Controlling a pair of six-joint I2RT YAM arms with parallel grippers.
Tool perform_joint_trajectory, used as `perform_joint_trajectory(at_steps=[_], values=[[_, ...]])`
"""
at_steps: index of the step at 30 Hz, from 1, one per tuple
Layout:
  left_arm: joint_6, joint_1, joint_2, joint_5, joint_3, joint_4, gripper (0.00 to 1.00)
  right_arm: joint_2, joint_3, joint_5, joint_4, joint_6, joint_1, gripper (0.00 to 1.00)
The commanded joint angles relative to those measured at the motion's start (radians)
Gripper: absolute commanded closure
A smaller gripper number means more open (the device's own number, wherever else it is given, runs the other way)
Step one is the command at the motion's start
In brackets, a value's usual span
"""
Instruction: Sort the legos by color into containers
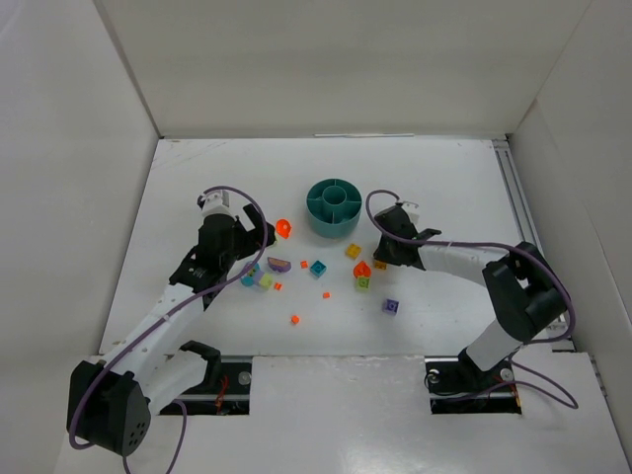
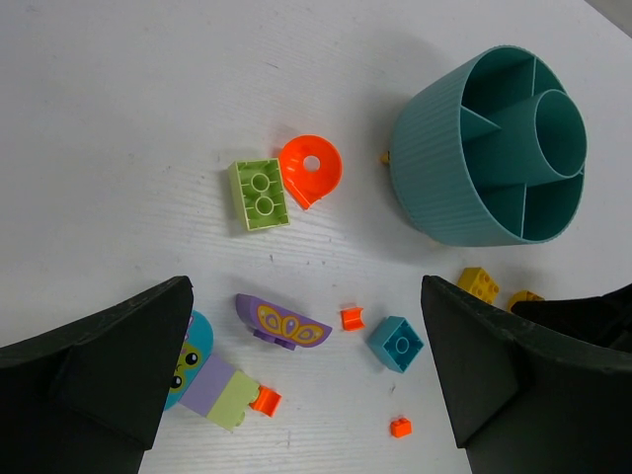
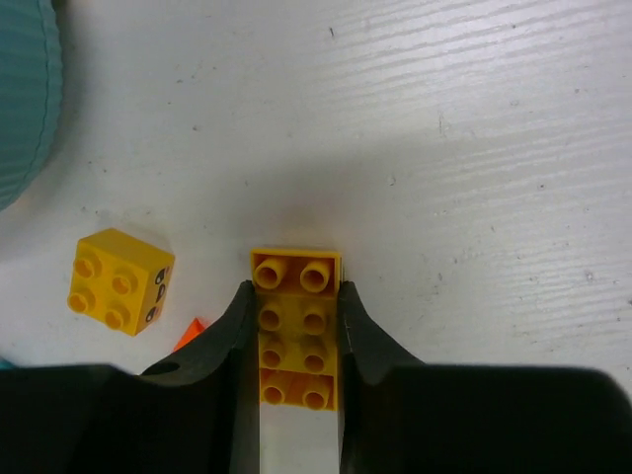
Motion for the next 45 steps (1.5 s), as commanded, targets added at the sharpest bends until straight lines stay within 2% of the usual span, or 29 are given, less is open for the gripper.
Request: perform_joint_trajectory(at_steps=[1, 6, 8, 9, 12, 14, 16, 17, 18, 19, 21, 22, 23, 25, 26, 29, 31, 33, 38, 45], values=[[0.002, -0.004, -0.007, 0.000, 0.003, 0.023, 0.00, 0.007, 0.013, 0.072, -0.069, -0.055, 0.001, 0.86], [0.002, -0.004, -0.029, -0.009, 0.003, 0.014, 0.00, 0.016, 0.059, 0.097, -0.071, -0.166, 0.001, 0.83], [0.002, -0.004, -0.038, -0.009, 0.003, 0.014, 0.00, 0.007, 0.068, 0.106, -0.041, -0.236, 0.001, 0.90], [0.002, -0.004, -0.038, -0.009, 0.003, 0.004, 0.00, -0.003, 0.068, 0.106, -0.030, -0.256, 0.001, 0.90], [0.011, -0.004, -0.050, -0.009, 0.003, 0.004, 0.00, -0.075, 0.056, 0.128, 0.099, -0.428, 0.001, 0.94], [0.011, -0.004, -0.060, -0.009, 0.003, 0.004, 0.00, -0.132, 0.045, 0.100, 0.232, -0.605, 0.001, 0.94], [0.023, -0.004, -0.060, 0.001, -0.007, 0.029, 0.00, -0.178, 0.018, 0.010, 0.390, -0.789, 0.001, 0.94], [0.024, -0.004, -0.060, 0.002, -0.007, 0.029, 0.00, -0.189, 0.018, -0.004, 0.424, -0.818, 0.001, 0.94], [0.024, -0.004, -0.060, 0.014, -0.007, 0.044, 0.00, -0.189, 0.018, -0.024, 0.467, -0.856, 0.001, 0.98], [0.024, -0.004, -0.060, 0.024, -0.007, 0.058, 0.00, -0.201, 0.004, -0.091, 0.511, -0.896, 0.001, 0.99], [0.033, -0.004, -0.060, 0.025, -0.016, 0.070, 0.00, -0.201, -0.024, -0.177, 0.671, -0.990, -0.032, 0.99], [0.033, -0.004, -0.060, 0.025, -0.016, 0.070, 0.00, -0.191, -0.036, -0.332, 0.735, -1.023, -0.048, 0.95], [0.045, -0.004, -0.060, 0.025, -0.016, 0.081, 0.00, -0.177, -0.045, -0.420, 0.793, -1.048, -0.085, 0.94], [0.056, -0.004, -0.060, 0.025, -0.016, 0.081, 0.00, -0.113, -0.045, -0.577, 0.935, -1.060, -0.116, 0.92], [0.056, -0.004, -0.060, 0.034, -0.016, 0.090, 0.00, -0.090, -0.045, -0.710, 0.981, -1.060, -0.127, 0.92], [0.056, -0.004, -0.050, 0.034, -0.007, 0.090, 0.00, 0.004, -0.068, -0.870, 1.208, -1.034, -0.136, 0.89], [0.056, -0.004, -0.050, 0.034, -0.007, 0.110, 0.00, 0.076, -0.068, -0.918, 1.345, -0.993, -0.136, 0.87], [0.065, -0.004, -0.050, 0.043, -0.016, 0.119, 0.00, 0.122, -0.054, -0.978, 1.410, -0.959, -0.136, 0.87], [0.065, -0.004, -0.050, 0.052, -0.016, 0.129, 0.00, 0.240, -0.045, -1.030, 1.682, -0.832, -0.145, 0.87], [0.065, -0.004, -0.020, 0.061, -0.016, 0.147, 0.00, 0.282, -0.073, -1.041, 1.753, -0.810, -0.154, 0.86]])
